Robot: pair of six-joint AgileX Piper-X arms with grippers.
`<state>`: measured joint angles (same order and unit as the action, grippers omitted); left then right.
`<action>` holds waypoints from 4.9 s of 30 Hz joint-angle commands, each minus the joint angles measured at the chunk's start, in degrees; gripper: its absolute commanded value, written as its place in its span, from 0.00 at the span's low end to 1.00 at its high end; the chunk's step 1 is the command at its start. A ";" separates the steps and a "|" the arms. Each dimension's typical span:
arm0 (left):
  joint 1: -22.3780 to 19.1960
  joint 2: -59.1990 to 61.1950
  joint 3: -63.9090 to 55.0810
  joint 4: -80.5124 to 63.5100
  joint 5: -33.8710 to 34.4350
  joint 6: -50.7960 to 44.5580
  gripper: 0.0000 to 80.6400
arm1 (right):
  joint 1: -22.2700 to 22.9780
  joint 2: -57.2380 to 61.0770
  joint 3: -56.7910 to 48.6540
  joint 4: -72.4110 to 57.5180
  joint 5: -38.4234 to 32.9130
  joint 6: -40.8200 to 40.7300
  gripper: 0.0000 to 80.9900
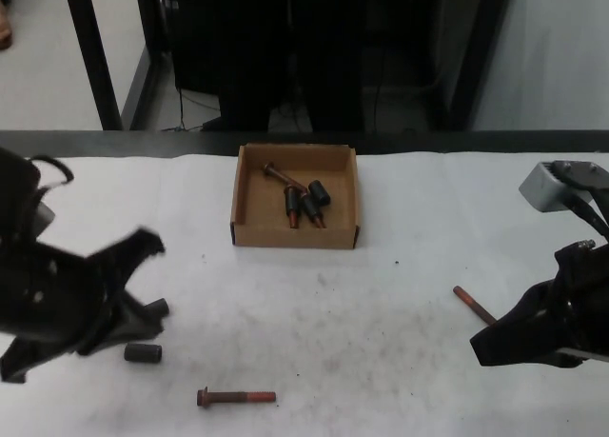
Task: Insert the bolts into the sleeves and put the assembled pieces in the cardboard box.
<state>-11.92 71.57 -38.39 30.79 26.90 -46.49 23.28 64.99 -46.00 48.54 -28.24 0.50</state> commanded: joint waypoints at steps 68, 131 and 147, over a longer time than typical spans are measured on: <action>-5.83 16.37 -9.26 0.31 -18.23 -31.40 0.30 | 0.14 0.09 -0.65 3.07 -0.44 -2.22 0.00; -3.98 23.29 -9.26 5.51 -25.32 -7.43 0.01 | -0.13 5.46 -0.65 1.92 17.17 -2.22 0.00; -3.98 16.87 -9.26 4.13 -24.46 15.70 0.01 | 3.66 6.35 -3.61 2.11 6.38 -10.42 0.00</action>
<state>-16.07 89.81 -47.63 35.21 2.32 -35.01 24.97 71.20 -47.73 50.59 -19.95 -5.54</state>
